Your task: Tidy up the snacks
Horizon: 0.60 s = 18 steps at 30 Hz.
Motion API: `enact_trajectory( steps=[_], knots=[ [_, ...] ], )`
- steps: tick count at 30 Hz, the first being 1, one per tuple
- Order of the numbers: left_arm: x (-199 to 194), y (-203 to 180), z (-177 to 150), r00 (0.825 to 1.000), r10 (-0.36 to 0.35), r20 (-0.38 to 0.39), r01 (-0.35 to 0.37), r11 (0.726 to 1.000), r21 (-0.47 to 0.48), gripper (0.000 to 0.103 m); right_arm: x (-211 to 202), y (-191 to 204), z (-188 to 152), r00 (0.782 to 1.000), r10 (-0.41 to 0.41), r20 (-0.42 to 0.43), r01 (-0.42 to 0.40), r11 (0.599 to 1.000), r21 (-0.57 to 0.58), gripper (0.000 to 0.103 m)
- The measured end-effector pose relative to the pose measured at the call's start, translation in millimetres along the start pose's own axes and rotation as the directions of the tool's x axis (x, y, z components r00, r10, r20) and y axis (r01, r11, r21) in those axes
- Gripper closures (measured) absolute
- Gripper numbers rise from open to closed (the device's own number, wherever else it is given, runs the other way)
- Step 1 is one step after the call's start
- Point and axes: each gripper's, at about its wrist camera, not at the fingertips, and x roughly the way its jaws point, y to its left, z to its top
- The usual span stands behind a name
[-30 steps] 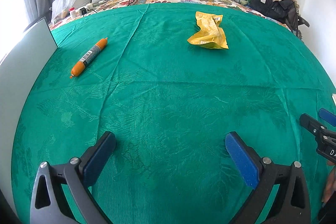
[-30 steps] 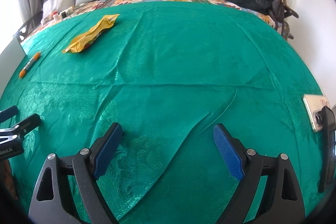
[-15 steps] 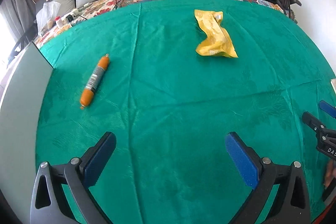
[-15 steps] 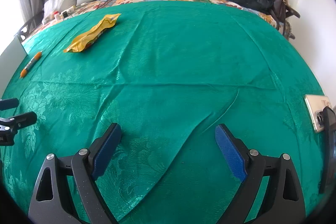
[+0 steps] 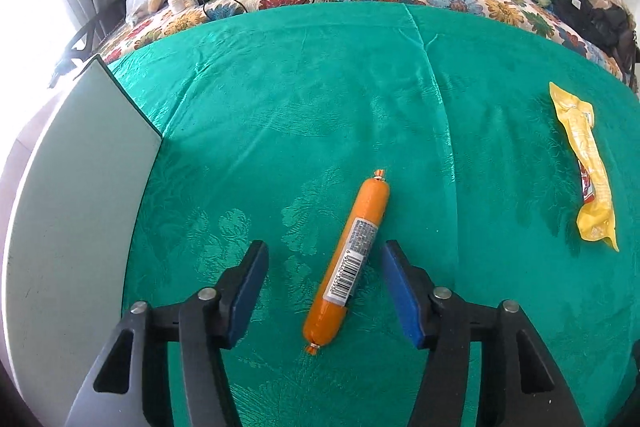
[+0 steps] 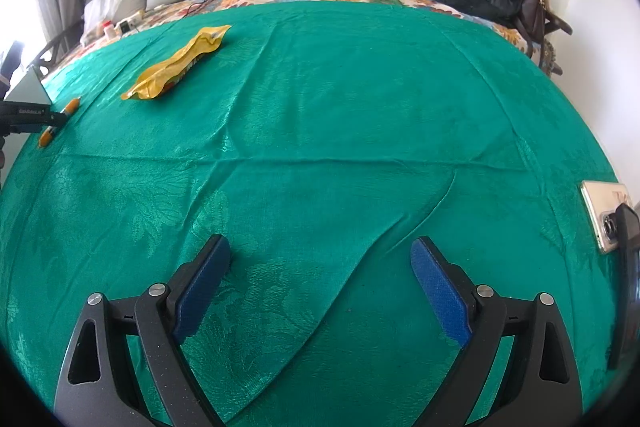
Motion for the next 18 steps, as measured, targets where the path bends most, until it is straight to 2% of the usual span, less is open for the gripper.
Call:
enact_trajectory(
  steps=[1, 2, 5, 8, 13, 16, 18],
  knots=[
    [-0.7, -0.6, 0.3, 0.999, -0.032, 0.002, 0.032, 0.999, -0.001, 0.079, 0.1, 0.0, 0.0, 1.0, 0.0, 0.0, 0.0, 1.0, 0.0, 0.009],
    [-1.6, -1.9, -0.7, 0.999, -0.035, -0.001, 0.035, 0.999, 0.001, 0.088, 0.0, 0.0, 0.1, 1.0, 0.0, 0.0, 0.0, 1.0, 0.0, 0.009],
    [-7.5, -6.7, -6.5, 1.0, -0.023, -0.003, 0.023, 1.0, 0.009, 0.088, 0.4, 0.3, 0.1, 1.0, 0.001, -0.001, -0.001, 1.0, 0.0, 0.008],
    [-17.6, -1.2, -22.2, 0.997, -0.08, -0.015, 0.079, 0.996, -0.037, 0.088, 0.3, 0.3, 0.2, 1.0, 0.001, -0.001, -0.001, 1.0, 0.0, 0.008],
    [-55.1, 0.3, -79.6, 0.983, -0.18, -0.021, 0.177, 0.98, -0.087, 0.088, 0.2, 0.1, 0.4, 1.0, 0.001, -0.001, -0.001, 1.0, 0.0, 0.008],
    [-66.0, -5.7, -113.9, 0.98, -0.197, -0.014, 0.196, 0.978, -0.07, 0.087, 0.1, -0.1, 0.5, 1.0, 0.001, -0.001, -0.001, 1.0, 0.0, 0.008],
    [-70.5, -11.5, -124.3, 0.985, -0.168, 0.044, 0.169, 0.985, -0.025, 0.076, 0.1, -0.2, 0.6, 1.0, 0.001, -0.001, -0.001, 1.0, 0.0, 0.008]
  ],
)
